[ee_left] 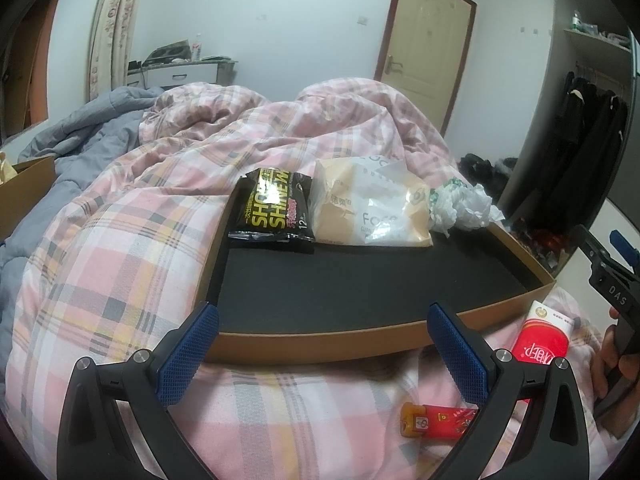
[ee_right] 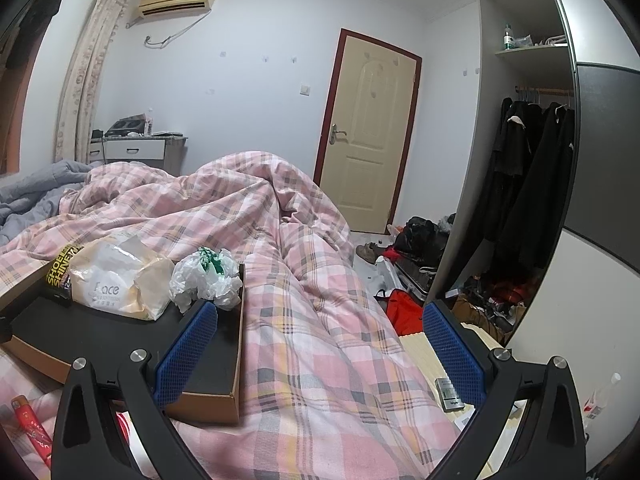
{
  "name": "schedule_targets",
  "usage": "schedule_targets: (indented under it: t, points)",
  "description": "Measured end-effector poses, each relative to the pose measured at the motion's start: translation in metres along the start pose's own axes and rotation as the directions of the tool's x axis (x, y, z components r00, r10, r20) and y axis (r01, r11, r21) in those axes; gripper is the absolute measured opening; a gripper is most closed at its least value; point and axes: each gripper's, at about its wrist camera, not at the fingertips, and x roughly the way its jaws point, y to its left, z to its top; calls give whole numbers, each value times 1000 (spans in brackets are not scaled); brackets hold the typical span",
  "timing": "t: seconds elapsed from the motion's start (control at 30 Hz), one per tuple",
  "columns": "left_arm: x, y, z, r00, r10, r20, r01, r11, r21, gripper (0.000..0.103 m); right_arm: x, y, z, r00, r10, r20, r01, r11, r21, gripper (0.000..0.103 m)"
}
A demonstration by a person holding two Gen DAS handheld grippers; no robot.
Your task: Organize soft objects
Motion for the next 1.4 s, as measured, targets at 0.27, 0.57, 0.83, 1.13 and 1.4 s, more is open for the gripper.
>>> schedule_targets:
  t: [0.27, 0.57, 0.83, 1.13, 1.4]
  points:
    - [0, 0, 0, 1000, 0, 0, 0, 1000, 0, 103, 0, 0, 0, 1000, 0, 1, 0, 1000, -2, 102]
    - [0, -1, 0, 1000, 0, -1, 0, 1000, 0, 103, 0, 1, 0, 1000, -1, 1, 1, 1000, -5, 102]
    - [0, -1, 0, 1000, 0, -1, 0, 1000, 1, 103, 1, 2, -1, 1000, 0, -2, 0, 1000, -5, 102]
    - [0, -1, 1, 1000, 3, -2, -3, 1000, 3, 103, 2, 4, -4, 1000, 3, -5, -3, 1000, -9, 102]
    - [3, -3, -2, 999, 47, -2, -47, 998, 52, 103, 6, 9, -6, 999, 36, -38, -38, 999, -39, 102]
